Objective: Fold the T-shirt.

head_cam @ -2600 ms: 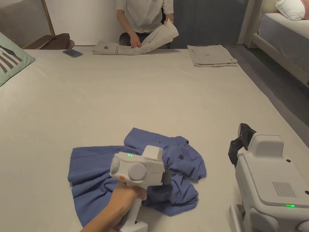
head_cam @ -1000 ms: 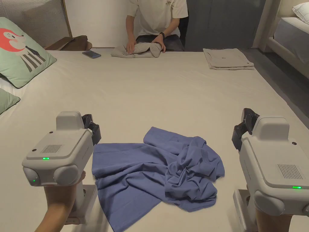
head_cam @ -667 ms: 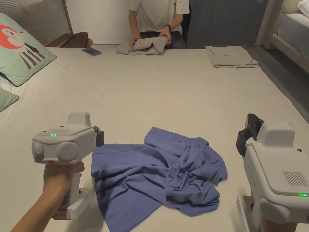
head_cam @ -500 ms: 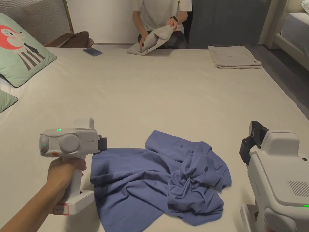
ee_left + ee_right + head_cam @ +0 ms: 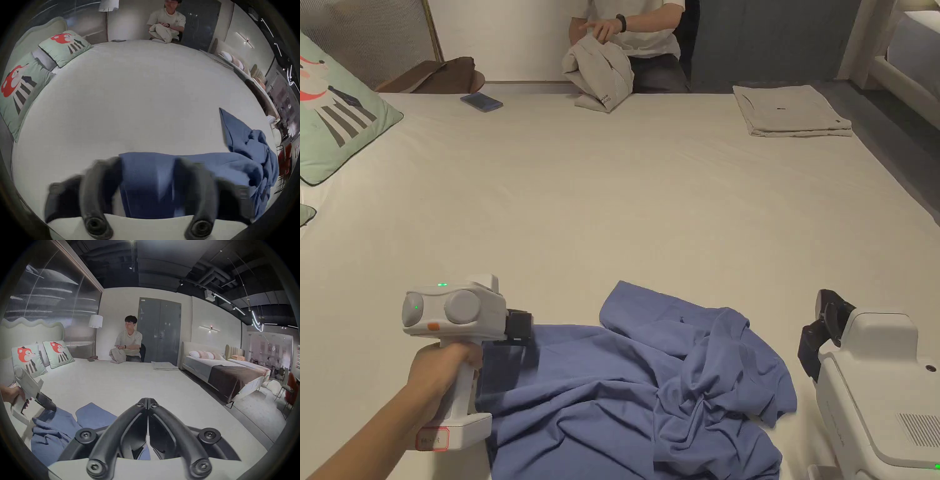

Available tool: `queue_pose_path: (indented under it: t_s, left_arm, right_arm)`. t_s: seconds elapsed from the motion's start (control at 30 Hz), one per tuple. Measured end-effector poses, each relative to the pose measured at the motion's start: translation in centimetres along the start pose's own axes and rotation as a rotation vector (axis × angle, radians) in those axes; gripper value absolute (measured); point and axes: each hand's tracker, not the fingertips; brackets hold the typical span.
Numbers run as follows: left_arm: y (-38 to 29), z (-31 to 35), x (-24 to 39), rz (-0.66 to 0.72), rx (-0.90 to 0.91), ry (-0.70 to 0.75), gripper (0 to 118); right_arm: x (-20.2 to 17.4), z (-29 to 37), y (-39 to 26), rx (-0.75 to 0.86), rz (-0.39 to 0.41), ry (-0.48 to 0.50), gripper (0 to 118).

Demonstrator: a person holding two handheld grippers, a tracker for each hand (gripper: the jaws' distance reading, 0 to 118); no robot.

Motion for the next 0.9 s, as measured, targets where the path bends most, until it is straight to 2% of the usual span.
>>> queue_pose_path:
  t_s: [0.03,0.13,0.17,0.2,0.23,0.33,0.4,0.5,0.53,0.6,0.63,0.67,0.7,0.73,0.77,0.83,0.9]
  left_arm:
    - [-0.2,-0.2,0.3,-0.010,-0.005,0.003,36]
    - [-1.0,-0.6,1.2,-0.061,0.028,0.052,33]
    - [-1.2,-0.5,1.4,-0.077,0.033,0.058,28]
    - [-1.2,-0.3,1.6,-0.083,0.033,0.054,13]
    - [-1.3,0.0,1.8,-0.096,0.038,0.048,5]
    - [-1.2,1.0,2.6,-0.125,0.059,0.050,4]
    - [-1.0,2.3,2.8,-0.146,0.119,0.028,4]
    - [-0.5,4.7,3.0,-0.137,0.165,-0.012,3]
    - [-0.3,5.4,3.1,-0.134,0.181,-0.022,3]
    - [-0.1,6.6,3.1,-0.126,0.202,-0.052,3]
    - [-0.1,7.2,3.4,-0.125,0.206,-0.064,3]
    - [-0.2,7.6,3.5,-0.121,0.213,-0.073,3]
    - [-0.2,7.8,3.5,-0.126,0.216,-0.075,3]
    - [-0.3,7.9,3.6,-0.130,0.219,-0.076,3]
    - [-0.4,8.0,3.7,-0.139,0.222,-0.077,3]
    - [-0.5,8.1,3.7,-0.144,0.221,-0.077,3]
    - [-0.6,8.2,3.6,-0.143,0.219,-0.078,3]
  right_arm:
    - [0.0,0.0,-0.1,-0.003,0.000,0.001,0]
    - [0.2,-0.2,-0.3,-0.012,0.002,0.000,0]
    - [0.3,-0.2,-0.4,-0.016,0.000,-0.001,0]
    - [0.3,-0.2,-0.4,-0.017,-0.002,-0.002,0]
    - [0.4,-0.2,-0.4,-0.019,-0.004,-0.003,0]
    - [0.6,-0.3,-0.4,-0.024,-0.006,-0.005,0]
    - [1.1,-0.8,-0.3,-0.055,-0.034,0.002,0]
    - [1.7,-3.1,-0.2,-0.227,-0.067,0.008,3]
    - [1.8,-4.0,-0.2,-0.299,-0.067,0.014,11]
    - [1.9,-6.6,-1.0,-0.479,-0.046,0.047,17]
    - [2.0,-7.5,-1.7,-0.520,-0.061,0.069,22]
    - [1.9,-8.2,-2.3,-0.553,-0.071,0.079,41]
    - [1.9,-9.0,-3.0,-0.600,-0.078,0.096,75]
    - [1.8,-9.6,-3.6,-0.632,-0.087,0.117,98]
    - [1.6,-10.0,-4.1,-0.653,-0.087,0.141,111]
    - [1.4,-10.4,-4.6,-0.664,-0.146,0.139,110]
    - [1.0,-11.2,-4.9,-0.696,-0.120,0.144,109]
